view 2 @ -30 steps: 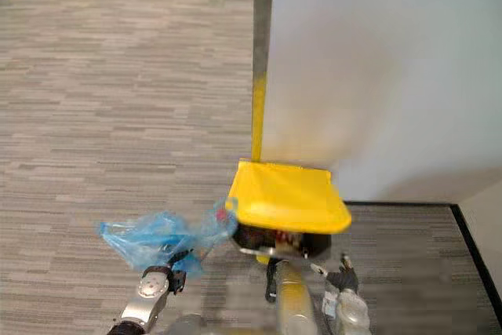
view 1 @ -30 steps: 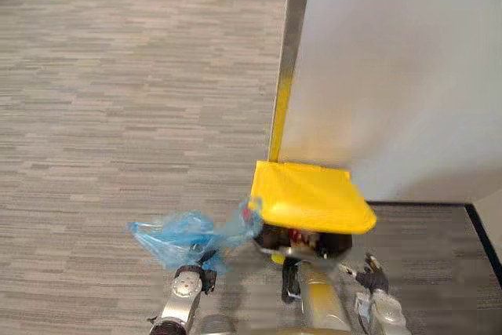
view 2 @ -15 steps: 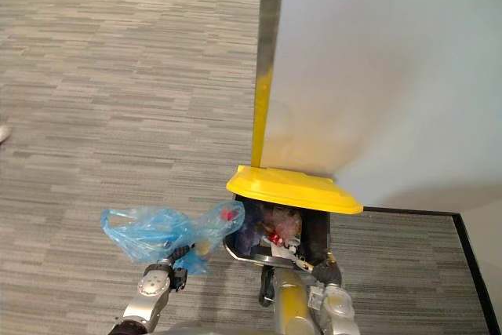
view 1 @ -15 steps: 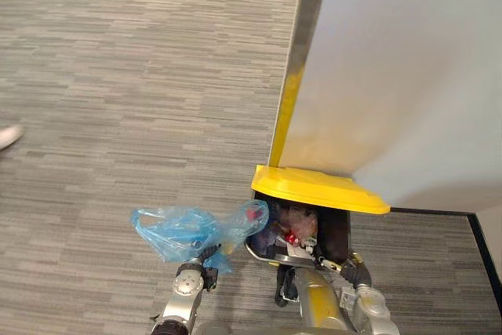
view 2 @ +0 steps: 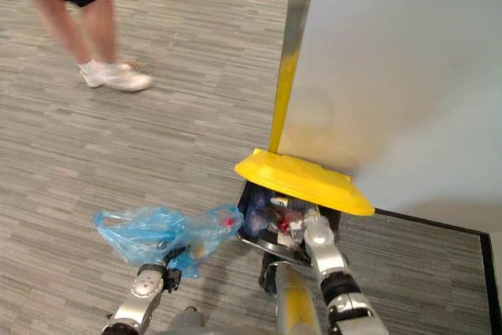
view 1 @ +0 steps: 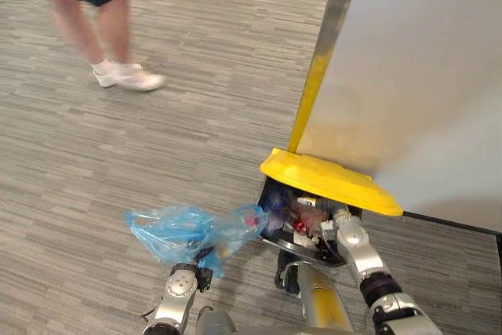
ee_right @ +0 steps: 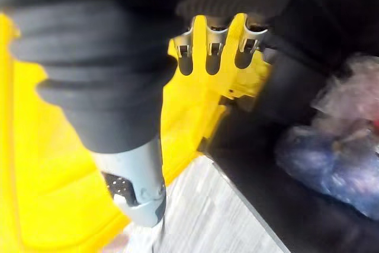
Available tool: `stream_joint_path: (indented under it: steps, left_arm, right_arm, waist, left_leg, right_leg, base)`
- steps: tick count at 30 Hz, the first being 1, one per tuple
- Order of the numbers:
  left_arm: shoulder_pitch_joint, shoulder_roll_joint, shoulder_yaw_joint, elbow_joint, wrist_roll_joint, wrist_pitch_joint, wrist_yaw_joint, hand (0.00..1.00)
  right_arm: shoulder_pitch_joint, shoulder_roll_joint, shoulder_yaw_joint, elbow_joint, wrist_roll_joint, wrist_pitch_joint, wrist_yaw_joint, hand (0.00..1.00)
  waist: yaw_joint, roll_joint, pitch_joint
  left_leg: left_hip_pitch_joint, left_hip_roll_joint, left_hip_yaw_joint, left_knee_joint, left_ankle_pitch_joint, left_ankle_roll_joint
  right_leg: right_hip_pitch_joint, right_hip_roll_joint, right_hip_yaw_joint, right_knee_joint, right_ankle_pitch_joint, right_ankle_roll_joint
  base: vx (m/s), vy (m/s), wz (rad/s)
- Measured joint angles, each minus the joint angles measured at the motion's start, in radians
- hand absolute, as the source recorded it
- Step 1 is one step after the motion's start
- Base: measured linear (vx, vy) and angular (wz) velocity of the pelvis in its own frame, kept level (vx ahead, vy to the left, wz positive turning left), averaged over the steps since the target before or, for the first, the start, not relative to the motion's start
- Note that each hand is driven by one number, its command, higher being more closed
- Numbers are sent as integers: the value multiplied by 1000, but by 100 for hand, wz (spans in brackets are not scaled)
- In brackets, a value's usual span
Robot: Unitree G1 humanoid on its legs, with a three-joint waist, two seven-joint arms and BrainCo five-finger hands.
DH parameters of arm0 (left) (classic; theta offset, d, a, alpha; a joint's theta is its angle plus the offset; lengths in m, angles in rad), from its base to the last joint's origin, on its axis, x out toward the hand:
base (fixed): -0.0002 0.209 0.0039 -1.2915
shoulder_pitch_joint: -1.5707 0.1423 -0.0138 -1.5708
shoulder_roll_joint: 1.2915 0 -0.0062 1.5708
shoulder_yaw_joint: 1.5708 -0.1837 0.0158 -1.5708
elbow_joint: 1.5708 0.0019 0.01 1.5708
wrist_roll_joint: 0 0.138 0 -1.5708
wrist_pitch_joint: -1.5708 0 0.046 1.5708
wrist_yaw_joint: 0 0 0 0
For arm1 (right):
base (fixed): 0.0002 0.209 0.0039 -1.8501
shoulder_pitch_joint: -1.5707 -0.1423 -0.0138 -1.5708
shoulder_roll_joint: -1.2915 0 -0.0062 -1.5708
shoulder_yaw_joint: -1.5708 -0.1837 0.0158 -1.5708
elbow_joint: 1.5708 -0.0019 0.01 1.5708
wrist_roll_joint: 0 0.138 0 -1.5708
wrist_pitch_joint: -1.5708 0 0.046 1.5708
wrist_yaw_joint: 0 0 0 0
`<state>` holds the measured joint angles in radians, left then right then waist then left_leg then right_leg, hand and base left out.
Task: Gather rubbish on tea table into small bin, then transfer packed bag to large trash can.
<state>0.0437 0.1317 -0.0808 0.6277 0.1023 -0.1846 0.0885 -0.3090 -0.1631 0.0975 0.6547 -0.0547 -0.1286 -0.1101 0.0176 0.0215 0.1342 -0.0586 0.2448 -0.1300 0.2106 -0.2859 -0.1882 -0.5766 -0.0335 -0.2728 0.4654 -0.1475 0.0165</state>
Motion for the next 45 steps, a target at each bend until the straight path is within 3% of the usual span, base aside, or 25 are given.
stream_joint_path:
  steps: [6,16,26,31,35,39,45]
  left_arm:
    - [-11,31,-24,-56,-13,-14,1,100]
    - [-44,68,-76,-129,-43,-22,1,100]
    - [-71,78,-171,-244,-74,-48,-22,100]
    - [-139,83,-302,-317,-112,-59,-24,100]
    - [-240,72,-415,-325,-113,-59,-28,100]
    - [-375,53,-497,-338,-114,-59,-28,100]
    - [-525,6,-569,-287,-108,-60,-13,100]
  right_arm:
    - [-132,-125,57,9,-56,2,-5,0]
    - [-296,-279,145,5,-117,2,0,0]
    - [-316,-330,180,-12,-130,2,16,0]
    - [-362,-369,193,-12,-153,1,22,0]
    - [-379,-381,195,-12,-161,1,22,0]
    - [-458,-399,213,-12,-171,2,23,0]
    - [-520,-406,259,-15,-171,2,23,0]
  waist:
    - [0,-3,45]
    - [-1,-9,100]
    - [-8,-19,111]
    - [-12,-21,139]
    - [-34,-24,149]
    - [-60,-25,201]
    - [-62,-28,214]
  left_leg:
    - [-22,-2,-1,8,-13,-6]
    - [-61,-2,-1,71,-40,-15]
    - [-75,-3,-3,102,-62,-13]
    - [-89,-6,-15,113,-65,-14]
    - [-103,-12,-30,119,-66,-11]
    - [-106,-24,-19,128,-71,-3]
    - [-119,-37,20,139,-79,-1]
  right_leg:
    - [-9,16,34,-16,19,23]
    - [-21,31,47,-29,54,-5]
    - [-20,29,46,-32,54,-5]
    - [-20,21,36,-40,54,-5]
    - [-20,13,29,-42,58,-10]
    - [-22,6,41,-47,69,-25]
    - [-64,12,83,-25,79,-41]
  base:
    - [-99,-3,6]
    - [-23,19,-6]
    - [6,28,-1]
    - [-5,26,7]
    - [15,30,9]
    - [5,50,-5]
    - [26,32,-17]
